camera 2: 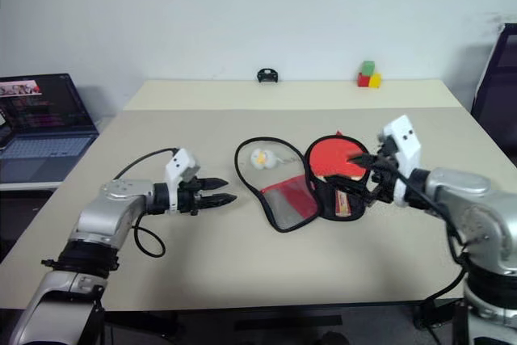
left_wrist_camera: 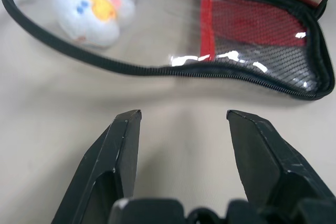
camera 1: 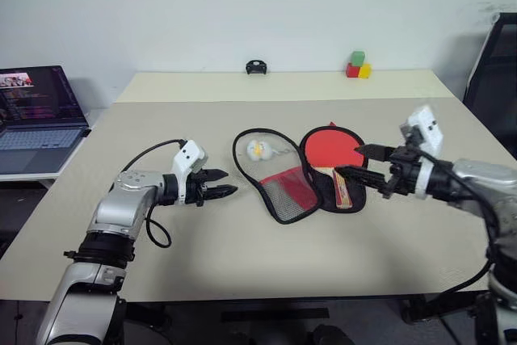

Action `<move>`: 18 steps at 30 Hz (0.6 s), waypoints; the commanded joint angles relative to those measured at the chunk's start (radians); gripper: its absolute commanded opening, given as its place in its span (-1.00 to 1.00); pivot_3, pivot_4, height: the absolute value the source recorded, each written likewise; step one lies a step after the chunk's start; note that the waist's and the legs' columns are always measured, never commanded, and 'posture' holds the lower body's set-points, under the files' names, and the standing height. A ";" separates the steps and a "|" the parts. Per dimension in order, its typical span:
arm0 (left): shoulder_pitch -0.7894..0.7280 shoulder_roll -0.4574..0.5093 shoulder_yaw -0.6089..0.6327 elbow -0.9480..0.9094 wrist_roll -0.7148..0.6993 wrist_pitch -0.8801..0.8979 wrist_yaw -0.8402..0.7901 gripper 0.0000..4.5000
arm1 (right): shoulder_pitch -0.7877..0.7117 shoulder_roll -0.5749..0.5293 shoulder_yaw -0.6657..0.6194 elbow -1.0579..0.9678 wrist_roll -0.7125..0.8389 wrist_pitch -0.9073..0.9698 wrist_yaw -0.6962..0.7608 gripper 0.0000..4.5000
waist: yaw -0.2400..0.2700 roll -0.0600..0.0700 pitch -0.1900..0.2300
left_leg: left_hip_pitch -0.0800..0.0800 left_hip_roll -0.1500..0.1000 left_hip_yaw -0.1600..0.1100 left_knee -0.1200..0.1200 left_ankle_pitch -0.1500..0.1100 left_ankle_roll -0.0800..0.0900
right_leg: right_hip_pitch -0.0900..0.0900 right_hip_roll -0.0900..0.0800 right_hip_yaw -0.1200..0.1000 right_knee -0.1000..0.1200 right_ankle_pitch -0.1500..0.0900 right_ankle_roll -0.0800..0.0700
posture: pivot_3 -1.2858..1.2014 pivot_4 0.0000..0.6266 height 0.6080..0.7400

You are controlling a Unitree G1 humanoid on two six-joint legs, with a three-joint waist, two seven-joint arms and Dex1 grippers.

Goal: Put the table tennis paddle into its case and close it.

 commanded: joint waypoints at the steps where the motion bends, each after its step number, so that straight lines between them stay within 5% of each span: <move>1: -0.039 -0.014 0.000 0.030 0.020 -0.038 0.001 0.26 | -0.009 -0.045 0.008 0.004 0.030 -0.069 0.042 0.93 | 0.001 0.000 0.000 | 0.000 0.000 0.000 0.000 0.000 0.000 | 0.000 0.000 0.000 0.000 0.000 0.000 | 0.03 -0.52 1.00; 18: -0.210 -0.222 -0.031 0.391 0.143 -0.211 0.111 0.26 | 0.035 -0.046 0.021 0.007 0.068 -0.128 -0.025 0.93 | 0.018 -0.002 0.000 | -0.001 0.000 0.000 0.001 0.000 0.000 | 0.000 0.000 -0.001 0.000 0.000 0.000 | 0.03 -0.52 1.00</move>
